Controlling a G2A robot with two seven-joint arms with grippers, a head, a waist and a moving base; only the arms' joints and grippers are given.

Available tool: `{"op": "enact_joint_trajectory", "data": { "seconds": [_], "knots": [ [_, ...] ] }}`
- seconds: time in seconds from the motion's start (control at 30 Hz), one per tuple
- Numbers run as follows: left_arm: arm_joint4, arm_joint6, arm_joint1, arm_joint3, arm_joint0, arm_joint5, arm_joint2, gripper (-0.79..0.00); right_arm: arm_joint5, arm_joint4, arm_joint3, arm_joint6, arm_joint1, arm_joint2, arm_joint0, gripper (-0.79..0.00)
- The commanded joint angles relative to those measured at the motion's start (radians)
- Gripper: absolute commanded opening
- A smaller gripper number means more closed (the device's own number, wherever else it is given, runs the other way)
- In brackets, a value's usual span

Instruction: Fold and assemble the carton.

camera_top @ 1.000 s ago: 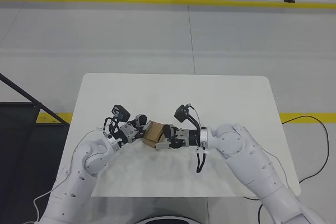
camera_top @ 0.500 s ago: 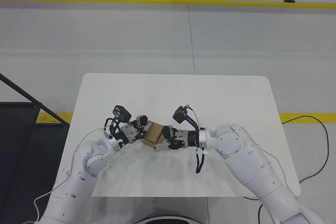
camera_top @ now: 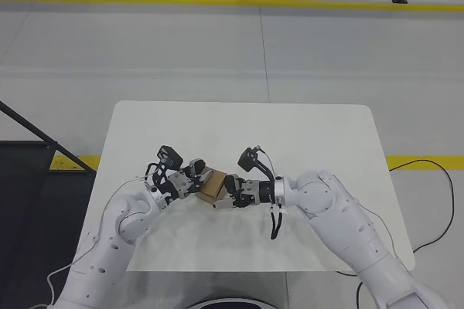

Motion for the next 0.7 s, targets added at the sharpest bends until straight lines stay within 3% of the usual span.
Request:
{"op": "enact_joint_trajectory", "data": {
  "seconds": [0.0,0.67],
  "knots": [
    [0.000,0.006,0.000,-0.002,0.000,0.002,0.000,-0.434,-0.002,-0.001,0.000,-0.001,0.000,0.000,0.000,0.000],
    [0.013,-0.002,0.009,-0.043,0.013,0.031,-0.008,-0.422,-0.004,-0.002,-0.001,-0.001,0.001,0.003,-0.002,0.000]
  ]
}}
